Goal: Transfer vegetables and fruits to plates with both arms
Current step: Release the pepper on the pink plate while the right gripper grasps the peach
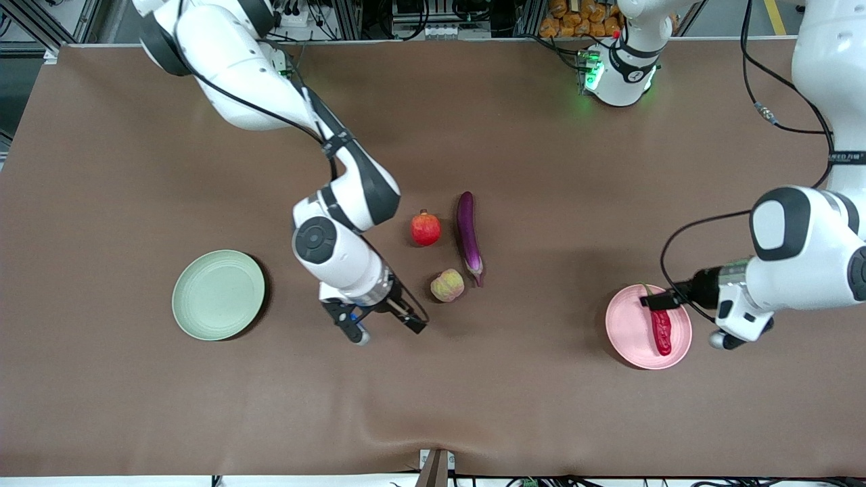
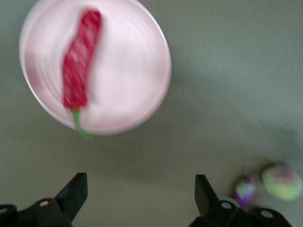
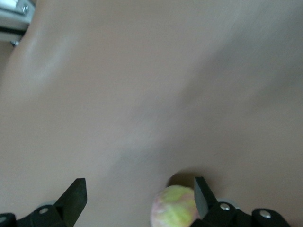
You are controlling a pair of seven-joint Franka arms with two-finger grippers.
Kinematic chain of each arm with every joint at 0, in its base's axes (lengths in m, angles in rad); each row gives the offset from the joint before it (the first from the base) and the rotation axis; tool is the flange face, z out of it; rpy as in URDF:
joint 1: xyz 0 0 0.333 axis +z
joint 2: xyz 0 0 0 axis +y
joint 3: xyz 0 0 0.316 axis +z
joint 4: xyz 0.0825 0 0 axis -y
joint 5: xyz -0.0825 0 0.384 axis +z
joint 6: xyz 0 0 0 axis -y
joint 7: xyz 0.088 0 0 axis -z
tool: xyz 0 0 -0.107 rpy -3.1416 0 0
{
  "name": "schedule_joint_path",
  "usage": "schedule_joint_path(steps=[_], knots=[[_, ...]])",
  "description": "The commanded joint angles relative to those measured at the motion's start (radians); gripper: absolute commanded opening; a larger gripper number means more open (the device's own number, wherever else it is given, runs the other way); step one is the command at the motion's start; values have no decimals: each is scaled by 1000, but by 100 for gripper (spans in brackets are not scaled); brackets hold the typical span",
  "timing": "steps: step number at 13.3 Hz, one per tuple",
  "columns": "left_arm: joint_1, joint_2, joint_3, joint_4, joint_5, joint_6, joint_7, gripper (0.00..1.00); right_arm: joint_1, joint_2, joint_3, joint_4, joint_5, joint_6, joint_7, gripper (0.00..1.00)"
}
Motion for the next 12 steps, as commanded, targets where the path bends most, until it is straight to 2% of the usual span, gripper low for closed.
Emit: schedule_joint_path(steps=[1, 4, 7, 9, 12], knots=[[-21, -72, -78, -78, 27, -36, -155, 100, 39, 75, 1, 65, 22, 15, 38, 100], [-71, -78, -80, -150, 53, -24, -243, 100, 54, 78, 1, 55, 24, -52, 89, 100], [-149, -69, -81, -220, 58, 66, -417, 100, 59, 92, 1, 60, 27, -42, 179, 100], [-179, -70, -86, -266, 60, 113, -438, 100, 78, 113, 1, 60, 27, 7, 197, 100], [-237, -89, -95, -389, 58, 308, -528, 100, 91, 130, 1, 55, 27, 14, 200, 100]])
